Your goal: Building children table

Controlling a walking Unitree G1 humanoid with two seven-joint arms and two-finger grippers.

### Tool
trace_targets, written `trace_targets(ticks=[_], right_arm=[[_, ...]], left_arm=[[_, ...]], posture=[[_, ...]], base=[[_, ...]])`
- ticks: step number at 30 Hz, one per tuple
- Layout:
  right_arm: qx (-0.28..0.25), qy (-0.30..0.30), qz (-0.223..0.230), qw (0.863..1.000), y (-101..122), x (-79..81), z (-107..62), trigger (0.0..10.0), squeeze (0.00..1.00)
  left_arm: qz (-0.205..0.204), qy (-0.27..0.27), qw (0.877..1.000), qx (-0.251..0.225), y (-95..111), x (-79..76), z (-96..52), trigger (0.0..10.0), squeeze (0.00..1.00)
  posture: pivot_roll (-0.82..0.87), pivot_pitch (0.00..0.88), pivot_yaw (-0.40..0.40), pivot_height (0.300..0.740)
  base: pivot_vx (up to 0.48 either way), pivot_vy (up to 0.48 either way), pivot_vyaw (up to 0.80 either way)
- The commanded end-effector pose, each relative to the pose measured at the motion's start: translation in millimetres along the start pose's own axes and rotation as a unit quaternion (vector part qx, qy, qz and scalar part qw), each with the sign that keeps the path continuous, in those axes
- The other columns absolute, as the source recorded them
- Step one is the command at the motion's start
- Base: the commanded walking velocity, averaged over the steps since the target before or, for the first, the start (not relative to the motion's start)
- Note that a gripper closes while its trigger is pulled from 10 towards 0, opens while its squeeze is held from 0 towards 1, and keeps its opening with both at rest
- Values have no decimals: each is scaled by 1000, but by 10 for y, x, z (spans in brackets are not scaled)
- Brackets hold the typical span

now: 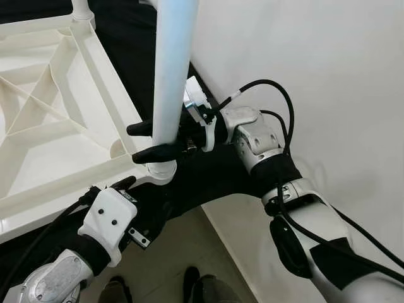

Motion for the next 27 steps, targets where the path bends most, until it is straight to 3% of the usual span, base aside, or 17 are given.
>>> trace_targets(ticks=[1, 7, 10, 11, 13, 14, 15, 16, 19, 20, 24, 25, 26, 27], right_arm=[[7, 8, 24, 1000, -124, 68, -58, 0, 0], [31, -85, 30, 995, -354, 120, -330, 0, 0], [68, -167, 79, 980, -588, 224, -463, 0, 0], [138, -259, 119, 948, -854, 265, -486, 0, 0], [138, -259, 119, 948, -854, 265, -486, 0, 0], [218, -395, 151, 880, -1105, 286, -590, 0, 0], [245, -413, 194, 855, -1201, 573, -442, 0, 0], [241, -415, 216, 850, -1172, 740, -270, 0, 0], [222, -401, 229, 859, -1106, 837, -132, 0, 0], [214, -400, 215, 865, -1069, 744, -120, 0, 0], [220, -432, 185, 855, -1068, 423, -265, 0, 0], [220, -432, 185, 855, -1068, 423, -265, 0, 0], [209, -437, 176, 857, -1035, 299, -293, 10000, 212], [200, -437, 175, 860, -1013, 264, -290, 10000, 212]], left_arm=[[-8, -10, 1000, 8, -26, -61, -24, 10000, 0], [-12, -14, 1000, 8, -33, -85, -22, 10000, 0], [-15, -20, 1000, 10, -44, -104, -22, 10000, 0], [-16, -23, 1000, 12, -55, -123, -23, 10000, 0], [-16, -23, 1000, 12, -55, -123, -23, 10000, 0], [-17, -26, 999, 13, -61, -132, -25, 10000, 0], [-16, -27, 999, 14, -58, -125, -27, 10000, 0], [-15, -26, 999, 14, -55, -112, -30, 10000, 0], [-14, -25, 999, 14, -52, -102, -32, 10000, 0], [-15, -24, 1000, 12, -44, -94, -26, 10000, 0], [-16, -24, 1000, 9, -42, -92, -4, 10000, 0], [-16, -24, 1000, 9, -42, -92, -4, 10000, 0], [-15, -23, 1000, 9, -46, -86, -2, 10000, 0], [-14, -23, 1000, 9, -47, -82, -2, 10000, 0]], posture=[[233, 317, -198, 740], [226, 326, -198, 740], [201, 330, -206, 740], [206, 331, -215, 740], [206, 331, -215, 740], [211, 328, -217, 740], [212, 340, -196, 740], [213, 338, -192, 740], [213, 338, -192, 740], [206, 320, -183, 740], [204, 313, -189, 740], [204, 313, -189, 740], [207, 307, -189, 740], [209, 307, -188, 740]], base=[[0, 0, 0], [0, 0, 0], [0, 0, 0], [0, 0, 0], [0, 0, 0], [0, 0, 0], [0, 0, 0], [0, 0, 0], [0, 0, 0], [0, 0, 0], [0, 0, 0], [0, 0, 0], [0, 0, 0], [0, 0, 0]])
Point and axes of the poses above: a point about 5 cm out from each wrist's last joint towards the gripper, its own z axis pointing out of the wrist towards the gripper, its own y axis along the axis of the wrist's last joint, x = y × z, the point moved 4 cm from there along z, pointing out of the wrist towards the gripper, and after that the axes turned 11 degrees about -z, right-handed, at the moved point
